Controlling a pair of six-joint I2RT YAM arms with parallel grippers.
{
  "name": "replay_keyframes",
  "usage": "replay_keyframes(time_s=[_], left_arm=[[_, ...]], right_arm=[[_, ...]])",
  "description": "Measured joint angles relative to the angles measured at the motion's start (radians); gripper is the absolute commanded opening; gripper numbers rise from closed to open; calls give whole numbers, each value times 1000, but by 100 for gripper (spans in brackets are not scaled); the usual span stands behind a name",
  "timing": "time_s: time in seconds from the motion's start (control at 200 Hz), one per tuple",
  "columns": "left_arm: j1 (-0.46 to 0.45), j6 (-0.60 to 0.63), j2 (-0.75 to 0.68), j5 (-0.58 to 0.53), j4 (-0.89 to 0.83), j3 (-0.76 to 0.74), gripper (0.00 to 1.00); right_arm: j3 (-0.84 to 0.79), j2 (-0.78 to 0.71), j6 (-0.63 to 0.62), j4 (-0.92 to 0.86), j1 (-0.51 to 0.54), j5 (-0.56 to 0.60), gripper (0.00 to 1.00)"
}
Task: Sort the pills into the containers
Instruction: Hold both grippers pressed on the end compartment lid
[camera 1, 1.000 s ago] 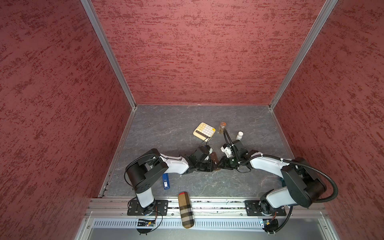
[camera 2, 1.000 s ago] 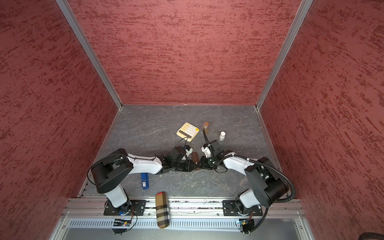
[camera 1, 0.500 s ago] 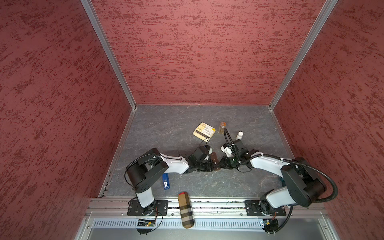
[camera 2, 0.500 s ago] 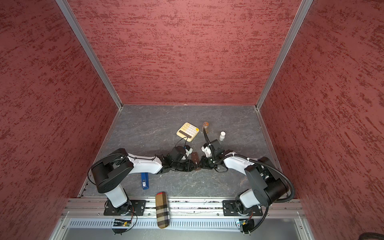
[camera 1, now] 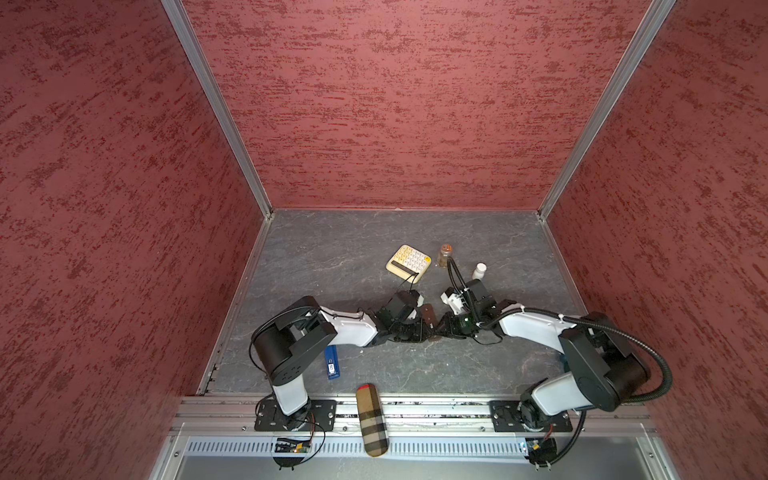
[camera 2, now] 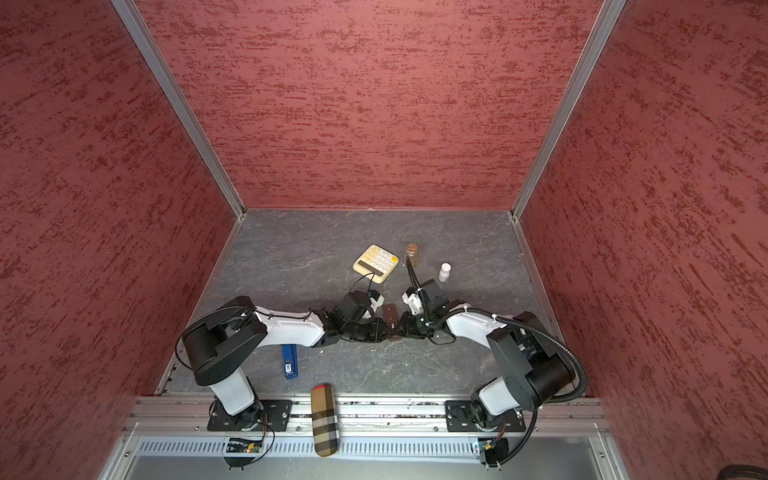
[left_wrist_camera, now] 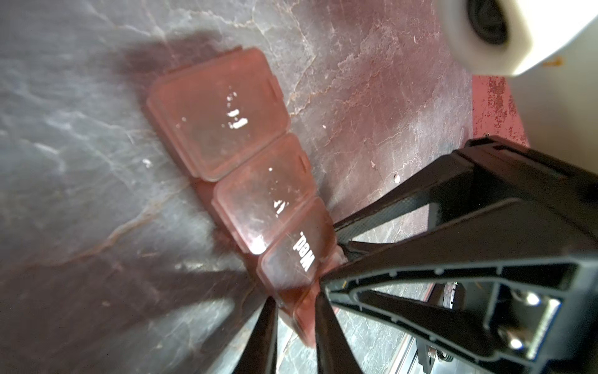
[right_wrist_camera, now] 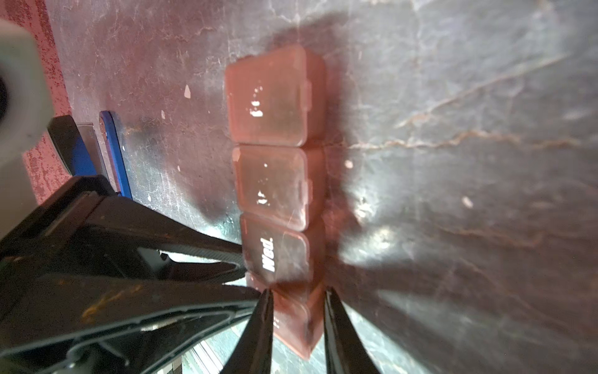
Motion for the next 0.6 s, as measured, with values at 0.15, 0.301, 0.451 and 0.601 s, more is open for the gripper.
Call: replay_keyframes(time_s=[0.15, 0.301, 0.451, 0.601], left_arm=[[0, -2, 0, 0, 0, 0, 21], [0, -6, 4, 2, 1, 2, 21], [0, -18, 6, 2, -2, 5, 20], [0, -26, 7, 2, -2, 5, 19]], right_arm=[[-11, -4, 11, 17, 0, -2, 25], [-25, -5, 22, 37, 0, -2, 23], [-30, -8, 26, 45, 2, 2, 18], [-31, -9, 26, 45, 4, 8, 12]])
